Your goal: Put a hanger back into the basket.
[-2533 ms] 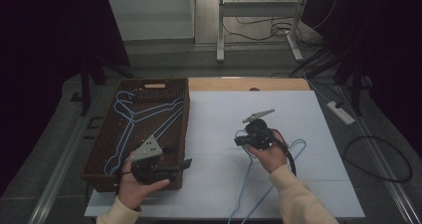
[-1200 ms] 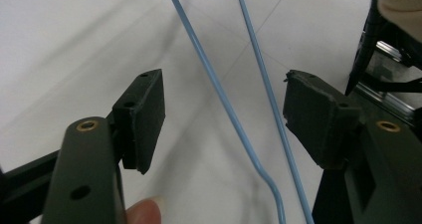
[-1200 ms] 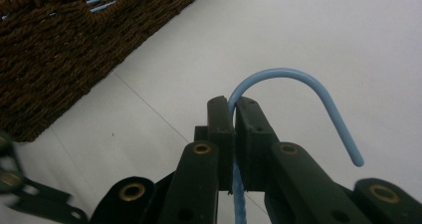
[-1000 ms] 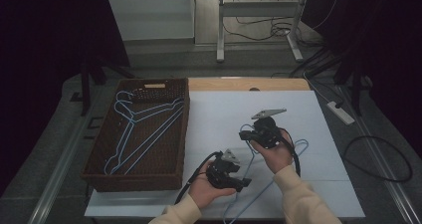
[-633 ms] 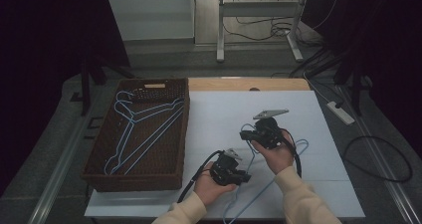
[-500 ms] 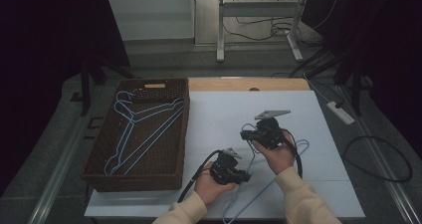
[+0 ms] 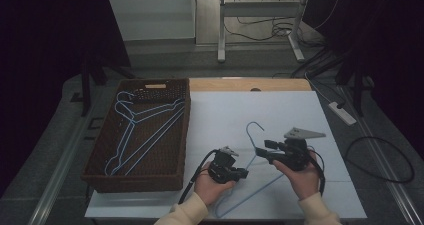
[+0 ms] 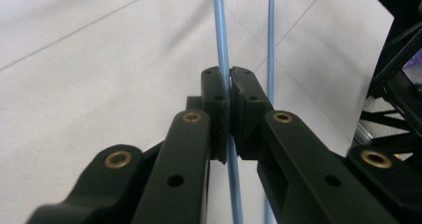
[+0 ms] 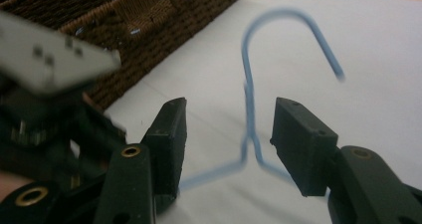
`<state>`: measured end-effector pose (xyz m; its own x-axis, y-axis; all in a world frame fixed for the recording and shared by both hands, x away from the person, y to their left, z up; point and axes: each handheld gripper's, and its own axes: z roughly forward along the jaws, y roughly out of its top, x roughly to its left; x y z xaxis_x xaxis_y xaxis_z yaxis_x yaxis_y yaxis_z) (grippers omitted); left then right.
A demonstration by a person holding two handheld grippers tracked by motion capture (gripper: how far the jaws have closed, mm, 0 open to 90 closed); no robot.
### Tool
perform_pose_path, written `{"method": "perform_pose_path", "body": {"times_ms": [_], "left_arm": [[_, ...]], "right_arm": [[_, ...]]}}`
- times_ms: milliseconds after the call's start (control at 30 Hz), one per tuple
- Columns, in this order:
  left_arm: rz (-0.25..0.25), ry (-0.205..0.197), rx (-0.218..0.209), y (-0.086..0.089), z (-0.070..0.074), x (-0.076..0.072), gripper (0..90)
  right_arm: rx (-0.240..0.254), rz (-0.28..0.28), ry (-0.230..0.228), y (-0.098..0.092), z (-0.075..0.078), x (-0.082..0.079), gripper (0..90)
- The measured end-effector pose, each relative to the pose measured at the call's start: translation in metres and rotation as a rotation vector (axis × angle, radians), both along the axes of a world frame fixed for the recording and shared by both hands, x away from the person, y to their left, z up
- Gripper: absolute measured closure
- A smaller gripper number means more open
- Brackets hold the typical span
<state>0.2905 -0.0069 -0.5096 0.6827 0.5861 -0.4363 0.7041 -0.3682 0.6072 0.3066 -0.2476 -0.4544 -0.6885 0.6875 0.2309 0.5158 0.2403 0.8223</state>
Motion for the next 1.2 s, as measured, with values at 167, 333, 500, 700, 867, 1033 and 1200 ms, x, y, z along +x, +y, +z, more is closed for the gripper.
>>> {"method": "perform_pose_path", "body": {"times_ms": [167,333,500,700,867,1033,1200], "left_arm": [[0.016,-0.016,-0.009,0.003,0.005,-0.002,86.6],[0.025,-0.027,-0.041,0.007,0.012,-0.004,86.7],[0.028,-0.051,-0.067,0.01,0.024,-0.006,86.8],[0.036,-0.065,-0.091,0.017,0.035,-0.006,86.9],[0.042,-0.08,-0.113,0.024,0.045,-0.008,86.9],[0.05,-0.113,-0.13,0.034,0.06,-0.011,86.9],[0.049,-0.152,-0.156,0.048,0.081,-0.016,86.9]], "right_arm": [[0.003,-0.026,-0.012,-0.031,-0.007,-0.023,47.1],[-0.003,-0.026,-0.048,-0.055,-0.016,-0.035,43.6],[0.025,-0.047,-0.077,-0.072,-0.022,-0.037,39.3],[0.029,-0.042,-0.095,-0.075,-0.024,-0.037,37.1],[0.045,-0.051,-0.113,-0.078,-0.022,-0.038,36.8],[0.045,-0.058,-0.129,-0.079,-0.021,-0.04,36.8],[0.024,-0.061,-0.122,-0.079,-0.024,-0.04,35.7]]}}
